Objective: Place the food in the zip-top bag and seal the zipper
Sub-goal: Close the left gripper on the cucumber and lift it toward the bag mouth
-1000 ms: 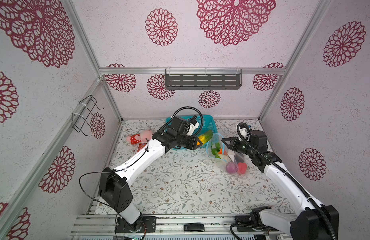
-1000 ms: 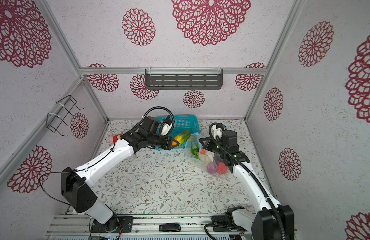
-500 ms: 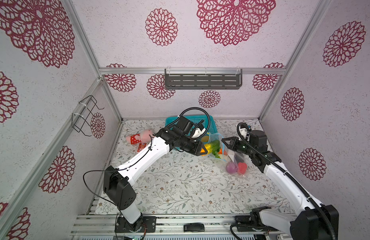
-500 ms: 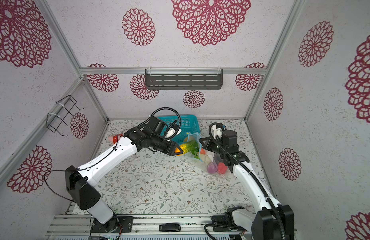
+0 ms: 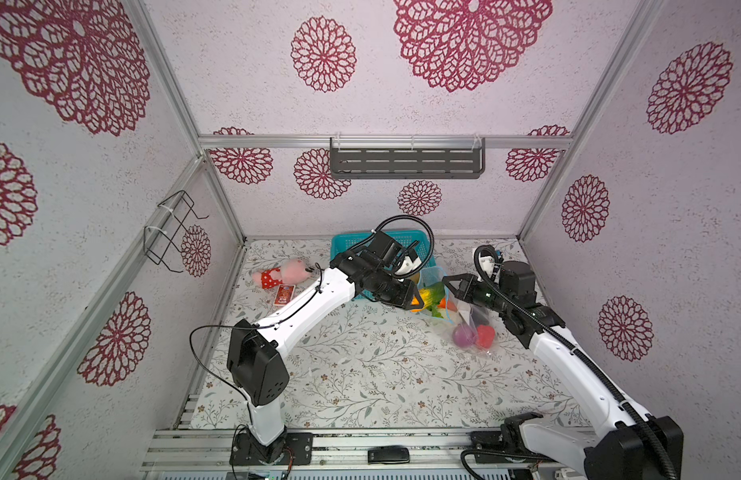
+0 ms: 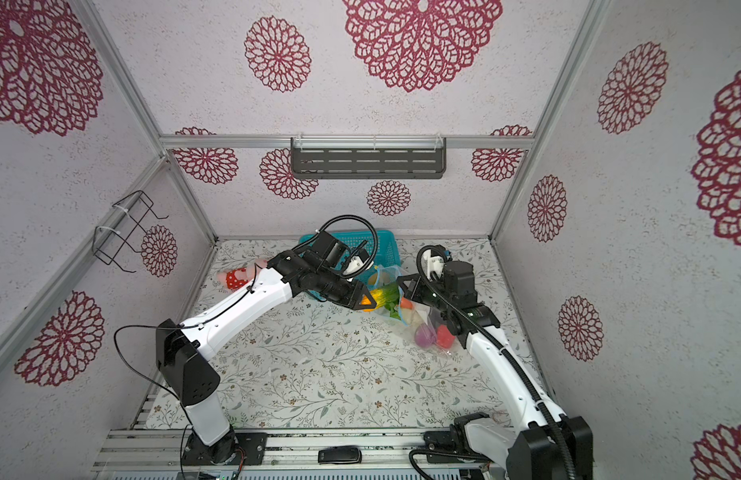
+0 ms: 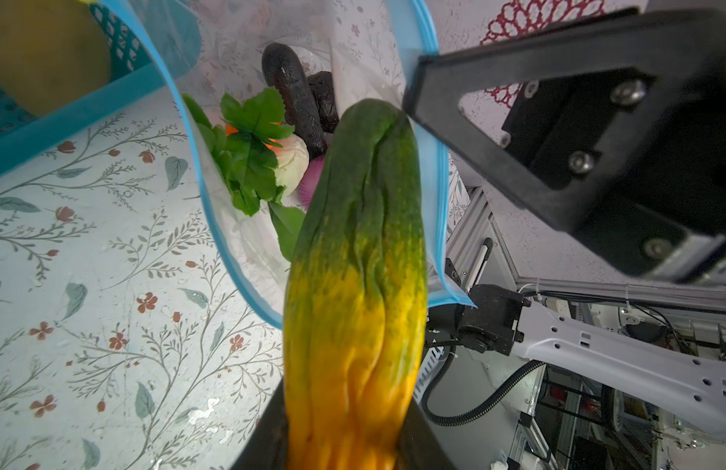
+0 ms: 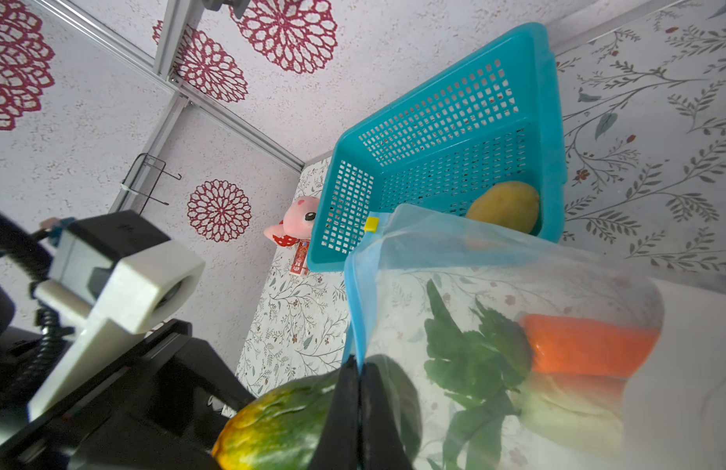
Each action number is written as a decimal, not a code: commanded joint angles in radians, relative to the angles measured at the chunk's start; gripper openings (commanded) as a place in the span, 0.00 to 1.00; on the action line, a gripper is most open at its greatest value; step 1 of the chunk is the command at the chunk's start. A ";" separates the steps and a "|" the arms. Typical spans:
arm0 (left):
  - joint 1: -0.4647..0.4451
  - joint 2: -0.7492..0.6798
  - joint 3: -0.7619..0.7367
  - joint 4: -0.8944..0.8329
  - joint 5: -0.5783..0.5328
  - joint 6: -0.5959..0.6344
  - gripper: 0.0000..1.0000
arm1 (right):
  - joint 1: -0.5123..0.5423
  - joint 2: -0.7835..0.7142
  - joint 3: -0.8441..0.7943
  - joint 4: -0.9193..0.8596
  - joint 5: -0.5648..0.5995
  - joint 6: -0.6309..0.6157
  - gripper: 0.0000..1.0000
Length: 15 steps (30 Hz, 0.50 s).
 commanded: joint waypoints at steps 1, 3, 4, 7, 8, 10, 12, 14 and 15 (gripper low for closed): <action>-0.011 0.022 0.040 0.035 -0.001 -0.008 0.20 | 0.012 -0.036 0.034 0.032 -0.018 -0.012 0.00; -0.011 0.034 0.053 0.025 -0.004 -0.008 0.20 | 0.019 -0.039 0.034 0.033 -0.018 -0.011 0.00; -0.012 0.039 0.058 0.023 -0.005 -0.008 0.20 | 0.021 -0.041 0.032 0.035 -0.018 -0.012 0.00; -0.013 0.057 0.077 0.023 -0.006 -0.010 0.20 | 0.028 -0.045 0.029 0.037 -0.018 -0.009 0.00; -0.015 0.064 0.083 0.023 -0.005 -0.012 0.20 | 0.029 -0.047 0.029 0.037 -0.017 -0.009 0.00; -0.017 0.082 0.100 0.014 -0.007 -0.011 0.20 | 0.030 -0.054 0.031 0.035 -0.014 -0.008 0.00; -0.018 0.097 0.117 0.005 -0.007 -0.010 0.20 | 0.030 -0.060 0.035 0.030 -0.010 -0.011 0.00; -0.021 0.110 0.133 -0.004 -0.007 -0.008 0.20 | 0.029 -0.063 0.037 0.027 -0.009 -0.012 0.00; -0.020 0.116 0.140 -0.007 -0.007 -0.008 0.21 | 0.032 -0.065 0.037 0.027 -0.007 -0.011 0.00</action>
